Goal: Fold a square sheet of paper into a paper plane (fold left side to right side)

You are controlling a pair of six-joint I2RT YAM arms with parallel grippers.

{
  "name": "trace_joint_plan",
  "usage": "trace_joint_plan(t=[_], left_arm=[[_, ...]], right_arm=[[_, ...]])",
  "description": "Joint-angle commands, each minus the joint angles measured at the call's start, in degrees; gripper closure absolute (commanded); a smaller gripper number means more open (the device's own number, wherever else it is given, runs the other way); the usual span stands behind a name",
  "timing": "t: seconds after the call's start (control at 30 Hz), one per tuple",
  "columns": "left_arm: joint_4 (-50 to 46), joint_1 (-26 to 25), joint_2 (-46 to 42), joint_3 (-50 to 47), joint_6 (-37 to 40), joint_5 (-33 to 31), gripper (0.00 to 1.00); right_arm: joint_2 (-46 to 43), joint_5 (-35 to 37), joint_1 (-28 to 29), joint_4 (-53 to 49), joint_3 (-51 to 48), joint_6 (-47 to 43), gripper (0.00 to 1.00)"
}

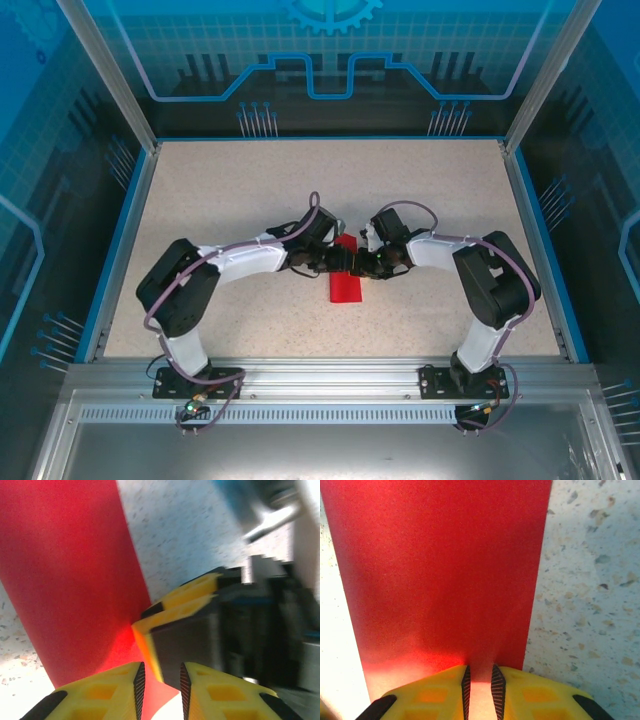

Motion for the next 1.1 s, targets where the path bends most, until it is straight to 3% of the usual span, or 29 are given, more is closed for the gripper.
trace_joint_plan(t=[0.0, 0.57, 0.93, 1.07], left_arm=[[-0.5, 0.8, 1.8, 0.6, 0.1, 1.0, 0.73], [1.1, 5.9, 5.3, -6.2, 2.3, 0.3, 0.77], [-1.1, 9.4, -4.0, -10.0, 4.3, -0.7, 0.77], [4.6, 8.4, -6.7, -11.2, 1.5, 2.6, 0.79]], right_arm=[[3.3, 4.8, 1.1, -6.6, -1.5, -1.0, 0.76], [4.2, 5.1, 1.1, -9.0, -1.6, -3.1, 0.76], [4.4, 4.5, 1.1, -8.9, -1.6, -3.4, 0.77], [4.1, 3.8, 1.2, -8.4, -1.6, -3.0, 0.77]])
